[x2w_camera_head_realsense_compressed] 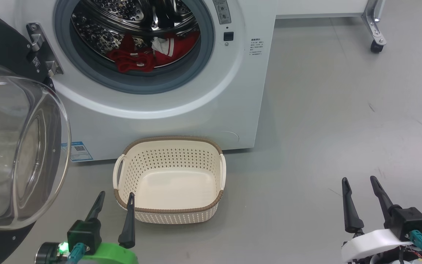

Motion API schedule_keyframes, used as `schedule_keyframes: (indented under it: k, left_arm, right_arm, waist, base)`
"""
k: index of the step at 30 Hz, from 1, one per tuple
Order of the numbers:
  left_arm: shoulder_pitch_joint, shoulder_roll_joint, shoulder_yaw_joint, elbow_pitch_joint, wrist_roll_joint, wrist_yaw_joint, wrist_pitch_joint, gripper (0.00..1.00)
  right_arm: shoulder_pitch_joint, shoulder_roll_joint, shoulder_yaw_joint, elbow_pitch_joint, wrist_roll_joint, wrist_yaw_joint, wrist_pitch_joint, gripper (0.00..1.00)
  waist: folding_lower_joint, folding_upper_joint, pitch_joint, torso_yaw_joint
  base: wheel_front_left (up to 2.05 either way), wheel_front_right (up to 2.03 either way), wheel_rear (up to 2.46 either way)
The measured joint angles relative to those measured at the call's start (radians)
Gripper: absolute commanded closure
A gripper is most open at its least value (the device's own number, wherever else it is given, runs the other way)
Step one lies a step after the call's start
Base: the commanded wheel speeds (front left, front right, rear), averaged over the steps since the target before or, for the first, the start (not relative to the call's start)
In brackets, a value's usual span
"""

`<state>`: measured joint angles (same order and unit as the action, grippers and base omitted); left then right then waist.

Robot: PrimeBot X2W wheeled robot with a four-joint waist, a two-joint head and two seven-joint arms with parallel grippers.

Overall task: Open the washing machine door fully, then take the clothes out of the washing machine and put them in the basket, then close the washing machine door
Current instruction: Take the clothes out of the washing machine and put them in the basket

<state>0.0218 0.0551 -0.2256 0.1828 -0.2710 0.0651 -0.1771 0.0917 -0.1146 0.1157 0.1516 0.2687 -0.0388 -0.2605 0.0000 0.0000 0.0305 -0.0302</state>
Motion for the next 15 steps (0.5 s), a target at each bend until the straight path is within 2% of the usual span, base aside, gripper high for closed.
schedule_keyframes:
  k: [15]
  left_arm:
    - [0.000, 0.000, -0.005, -0.009, 0.002, 0.000, 0.005, 0.00]
  right_arm:
    - [0.000, 0.001, -0.005, -0.010, 0.000, 0.000, 0.000, 0.00]
  waist:
    - [0.0000, 0.0000, 0.003, 0.002]
  base:
    - [0.00, 0.00, 0.00]
